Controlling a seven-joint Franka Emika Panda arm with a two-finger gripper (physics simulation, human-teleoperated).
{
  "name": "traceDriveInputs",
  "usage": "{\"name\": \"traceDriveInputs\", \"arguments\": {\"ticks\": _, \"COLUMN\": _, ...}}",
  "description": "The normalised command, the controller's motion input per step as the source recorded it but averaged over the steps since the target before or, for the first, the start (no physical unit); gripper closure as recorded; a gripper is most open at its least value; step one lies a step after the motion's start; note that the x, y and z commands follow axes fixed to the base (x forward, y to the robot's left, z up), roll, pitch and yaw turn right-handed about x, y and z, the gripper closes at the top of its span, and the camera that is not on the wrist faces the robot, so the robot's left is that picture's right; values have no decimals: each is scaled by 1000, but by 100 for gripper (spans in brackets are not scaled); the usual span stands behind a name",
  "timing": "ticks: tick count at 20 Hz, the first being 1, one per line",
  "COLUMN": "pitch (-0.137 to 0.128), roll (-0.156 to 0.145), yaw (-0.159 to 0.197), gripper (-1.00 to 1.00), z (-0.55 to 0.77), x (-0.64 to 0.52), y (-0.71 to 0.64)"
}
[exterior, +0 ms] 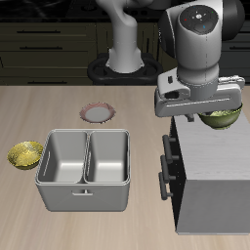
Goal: Place the green bowl on the plate
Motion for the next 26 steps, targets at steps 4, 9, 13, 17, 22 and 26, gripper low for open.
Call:
{"name": "traceDriveInputs", "arguments": {"ticks": 4, "pitch": -12, "roll": 12, "yaw": -2, "gripper": 100, "z": 24, "x": -56, "y": -36}}
{"name": "traceDriveInputs", "arguments": {"ticks": 9, "pitch": -3, "roll": 7, "yaw": -21, "gripper": 100, "z": 41, "x": -57, "y": -69}}
{"name": "traceDriveInputs", "arguments": {"ticks": 13, "pitch": -18, "roll": 8, "yaw": -4, "gripper": 100, "z": 94, "x": -96, "y": -55}}
{"name": "traceDriveInputs", "arguments": {"ticks": 17, "pitch": -35, "roll": -6, "yaw": -8, "gripper": 100, "z": 217, "x": -148, "y": -140}}
{"name": "traceDriveInputs", "arguments": {"ticks": 22, "pitch": -46, "roll": -20, "yaw": 0, "gripper": 100, "z": 281, "x": -210, "y": -320}}
{"name": "traceDriveInputs", "arguments": {"ticks": 26, "pitch": -33, "roll": -21, "yaw": -21, "gripper": 100, "z": 198, "x": -195, "y": -331}}
